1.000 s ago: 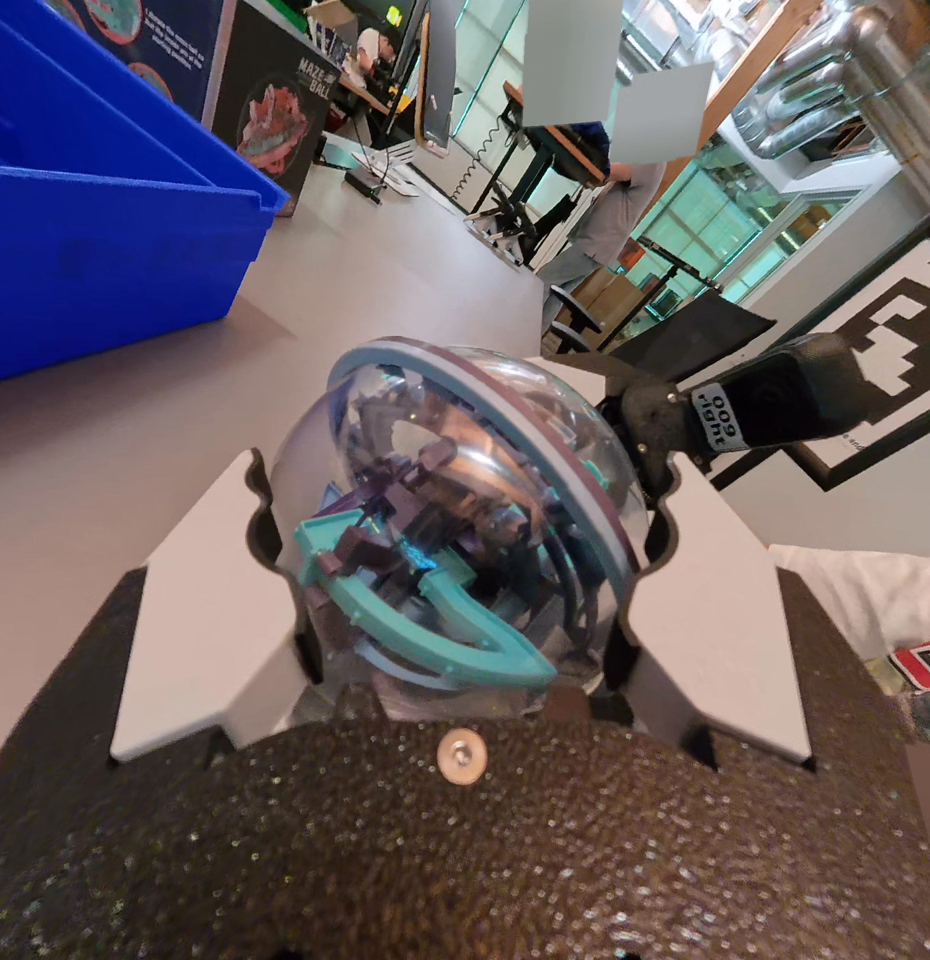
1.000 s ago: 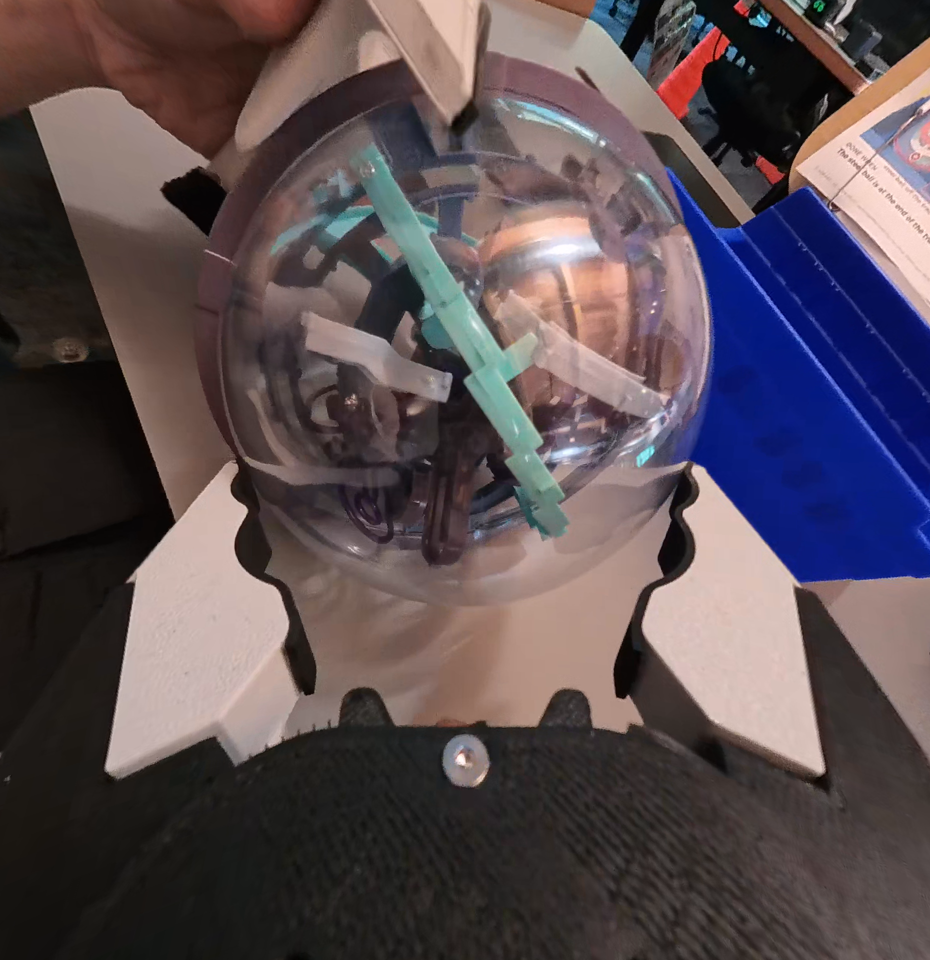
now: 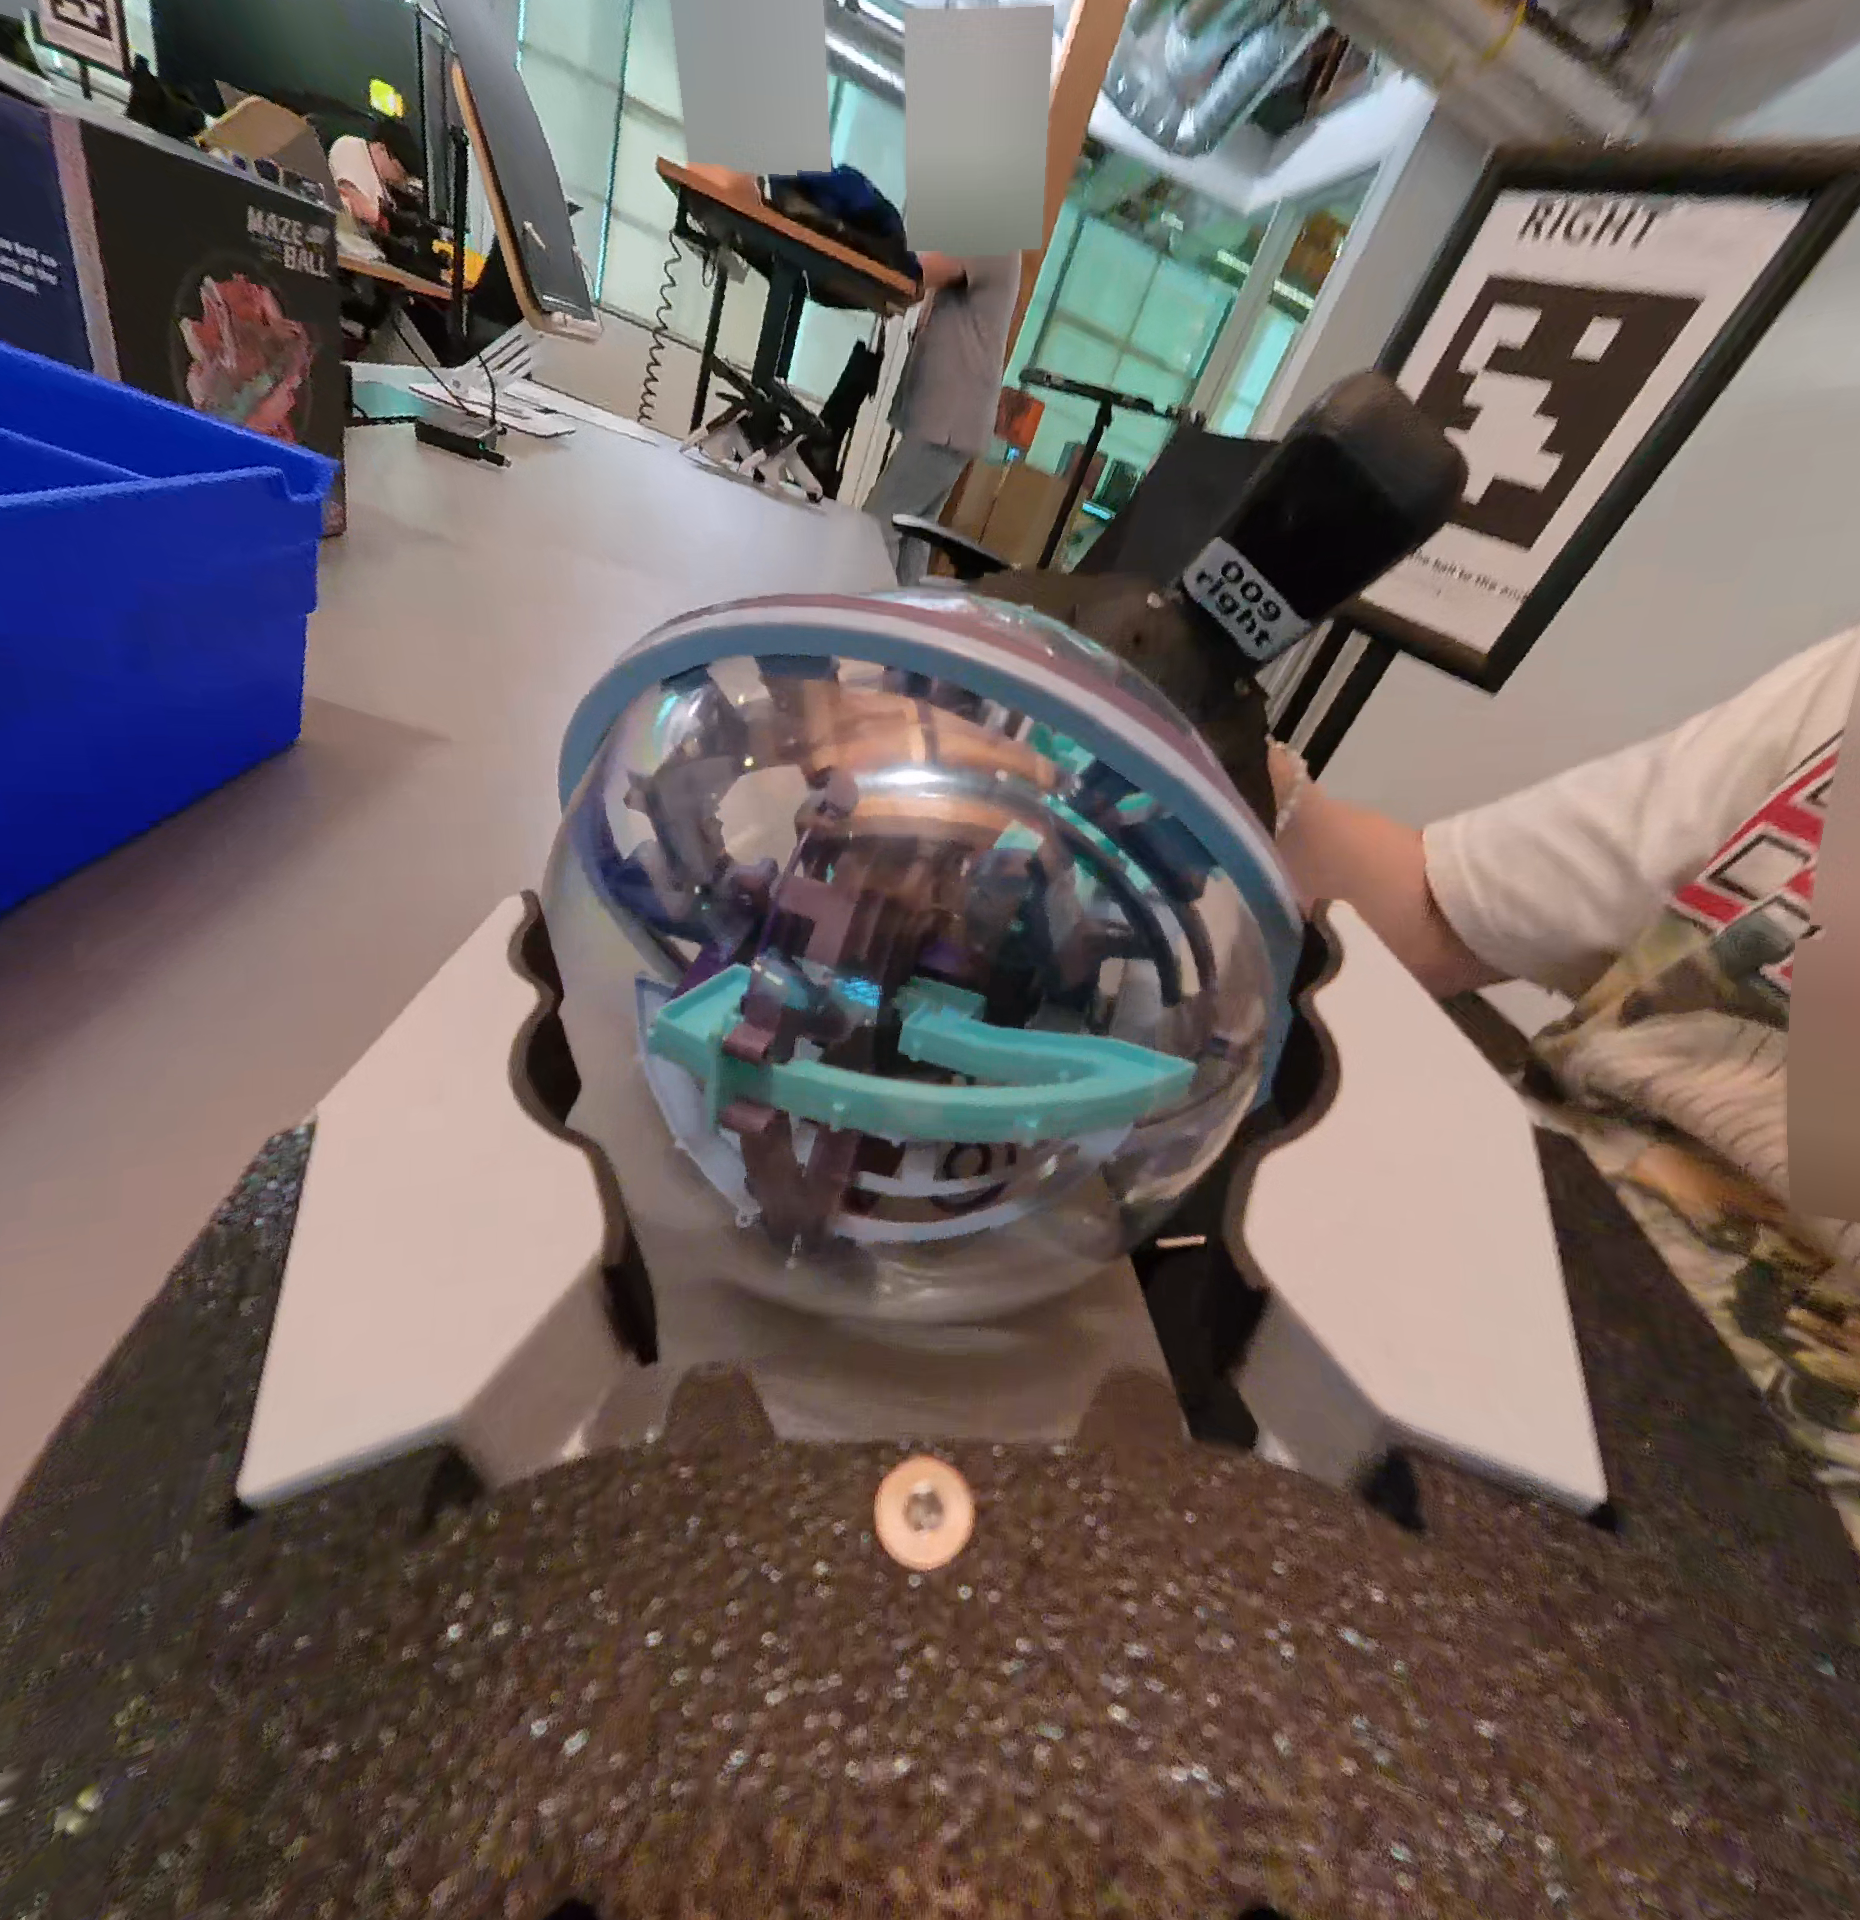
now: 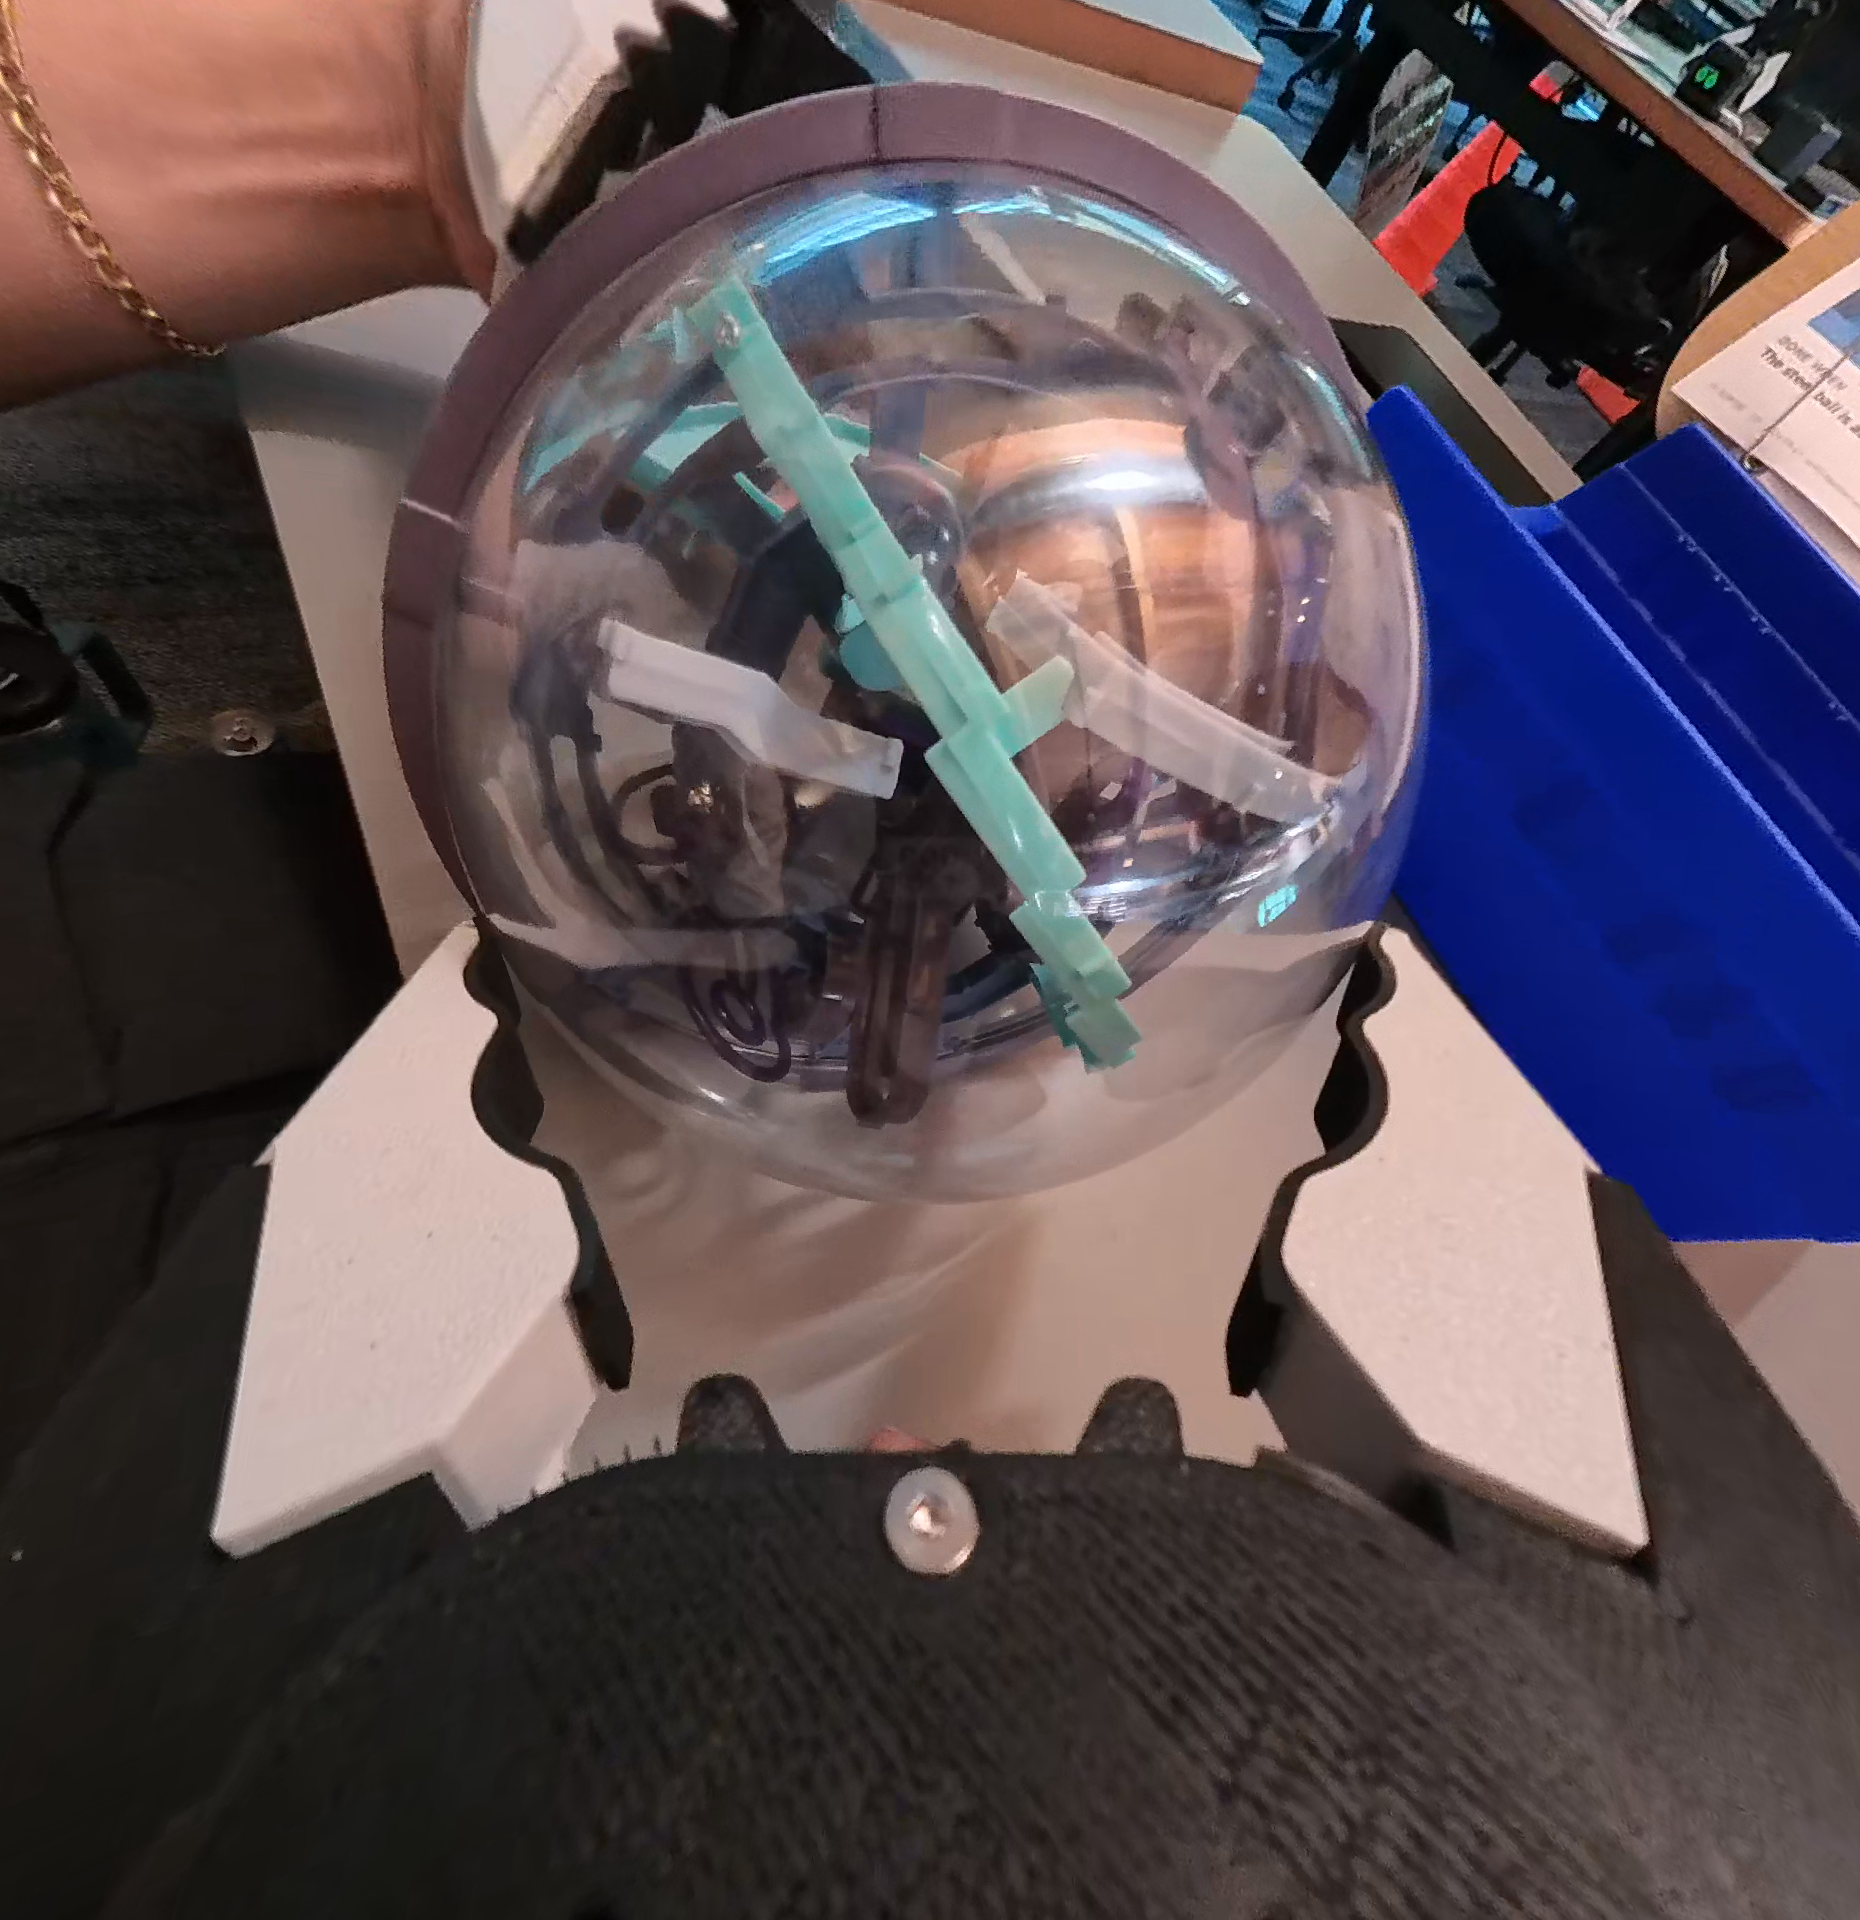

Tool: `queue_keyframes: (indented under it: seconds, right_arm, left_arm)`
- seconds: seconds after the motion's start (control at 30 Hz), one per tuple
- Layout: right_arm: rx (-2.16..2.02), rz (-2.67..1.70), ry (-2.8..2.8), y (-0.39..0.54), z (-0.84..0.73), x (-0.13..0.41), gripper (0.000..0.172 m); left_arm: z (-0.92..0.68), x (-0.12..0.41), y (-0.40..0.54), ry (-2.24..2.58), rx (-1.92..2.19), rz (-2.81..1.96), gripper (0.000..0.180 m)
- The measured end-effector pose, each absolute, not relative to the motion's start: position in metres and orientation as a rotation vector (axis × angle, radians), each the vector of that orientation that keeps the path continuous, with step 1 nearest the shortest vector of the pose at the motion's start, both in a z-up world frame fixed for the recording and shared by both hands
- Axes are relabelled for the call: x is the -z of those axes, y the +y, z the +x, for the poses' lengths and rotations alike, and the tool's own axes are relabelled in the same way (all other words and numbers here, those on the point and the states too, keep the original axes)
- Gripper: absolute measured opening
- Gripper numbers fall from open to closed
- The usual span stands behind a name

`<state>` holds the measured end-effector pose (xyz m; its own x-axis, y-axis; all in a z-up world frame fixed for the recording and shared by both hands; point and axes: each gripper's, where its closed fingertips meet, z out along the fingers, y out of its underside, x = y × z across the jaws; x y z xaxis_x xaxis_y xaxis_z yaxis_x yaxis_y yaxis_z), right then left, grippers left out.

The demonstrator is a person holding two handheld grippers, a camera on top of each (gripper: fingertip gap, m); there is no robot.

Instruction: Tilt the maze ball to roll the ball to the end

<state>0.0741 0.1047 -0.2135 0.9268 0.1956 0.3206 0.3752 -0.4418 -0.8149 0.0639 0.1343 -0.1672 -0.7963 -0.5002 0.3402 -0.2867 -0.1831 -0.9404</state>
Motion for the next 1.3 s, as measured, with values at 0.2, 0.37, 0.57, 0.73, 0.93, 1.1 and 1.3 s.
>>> queue_keyframes:
  seconds: [0.2, 0.37, 0.57, 0.73, 0.93, 1.1, 1.3]
  right_arm:
    - [0.179, -2.036, -0.414, 0.103, 0.072, 0.216, 0.149]
    - [0.140, -2.017, -0.392, 0.105, 0.070, 0.219, 0.146]
    - [0.136, -2.001, -0.385, 0.105, 0.071, 0.219, 0.147]
    - [0.126, -2.001, -0.315, 0.102, 0.076, 0.222, 0.150]
    - [0.094, -2.017, -0.256, 0.100, 0.080, 0.223, 0.151]
    - [0.072, -2.007, -0.216, 0.104, 0.079, 0.224, 0.151]
    - [0.061, -2.011, -0.205, 0.105, 0.080, 0.226, 0.152]
  left_arm:
    - [0.056, 0.173, 0.136, 1.966, 2.029, -0.846, 0.133]
    - [0.053, 0.178, 0.139, 2.022, 1.903, -0.813, 0.129]
    - [0.055, 0.180, 0.136, 2.058, 1.816, -0.821, 0.134]
    - [0.064, 0.173, 0.130, 2.014, 1.845, -0.844, 0.134]
    - [0.072, 0.168, 0.125, 1.962, 1.895, -0.855, 0.134]
    - [0.073, 0.165, 0.128, 1.922, 1.932, -0.859, 0.134]
    - [0.075, 0.164, 0.129, 1.916, 1.933, -0.873, 0.134]
